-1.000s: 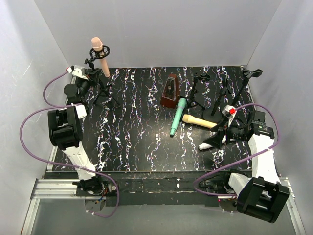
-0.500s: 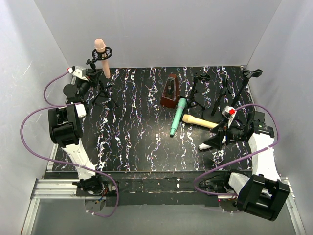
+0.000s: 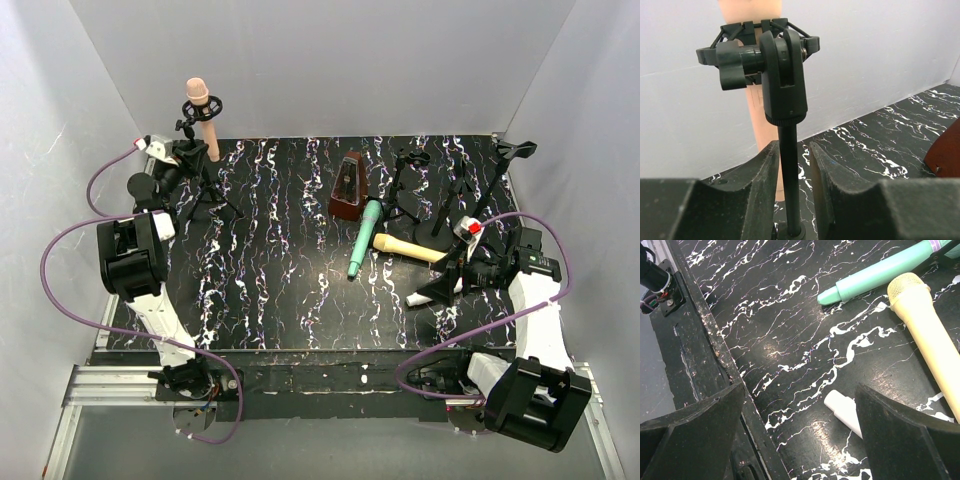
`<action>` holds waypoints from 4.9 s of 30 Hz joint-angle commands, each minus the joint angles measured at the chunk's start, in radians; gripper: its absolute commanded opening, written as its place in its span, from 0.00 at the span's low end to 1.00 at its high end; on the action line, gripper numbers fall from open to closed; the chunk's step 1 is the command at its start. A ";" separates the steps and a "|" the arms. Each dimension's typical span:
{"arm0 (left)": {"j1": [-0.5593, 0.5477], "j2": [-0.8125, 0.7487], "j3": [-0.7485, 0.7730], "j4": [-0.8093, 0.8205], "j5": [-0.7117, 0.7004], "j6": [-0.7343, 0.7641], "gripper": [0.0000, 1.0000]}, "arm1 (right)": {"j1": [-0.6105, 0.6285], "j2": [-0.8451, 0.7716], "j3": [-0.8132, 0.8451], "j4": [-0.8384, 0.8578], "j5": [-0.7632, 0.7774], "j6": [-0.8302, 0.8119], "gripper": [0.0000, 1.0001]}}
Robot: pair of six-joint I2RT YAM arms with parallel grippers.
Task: Attach the microphones to the stand
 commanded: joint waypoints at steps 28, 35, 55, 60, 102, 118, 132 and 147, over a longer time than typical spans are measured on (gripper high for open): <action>0.033 -0.443 -0.287 -0.228 -0.379 -0.019 0.98 | -0.007 -0.059 0.017 -0.044 -0.060 -0.037 0.97; 0.033 -0.744 -0.401 -0.580 -0.410 -0.121 0.98 | -0.007 -0.096 0.012 -0.030 -0.051 -0.023 0.97; -0.168 -0.955 -0.319 -1.404 -0.158 -0.084 0.98 | -0.007 -0.189 0.205 -0.076 0.098 0.161 0.96; -0.317 -0.975 -0.359 -1.458 -0.191 0.010 0.98 | -0.007 -0.234 0.212 -0.030 0.129 0.277 0.95; -0.356 -0.982 -0.399 -1.479 -0.195 0.049 0.98 | -0.007 0.045 0.800 -0.094 0.396 0.538 0.96; -0.356 -0.971 -0.398 -1.485 -0.194 0.053 0.98 | 0.009 0.232 1.028 -0.068 0.482 0.618 0.81; -0.357 -0.958 -0.396 -1.487 -0.188 0.056 0.98 | 0.204 0.346 0.923 0.163 0.759 0.569 0.73; -0.357 -0.942 -0.394 -1.488 -0.189 0.059 0.98 | 0.246 0.438 0.842 0.309 0.873 0.597 0.67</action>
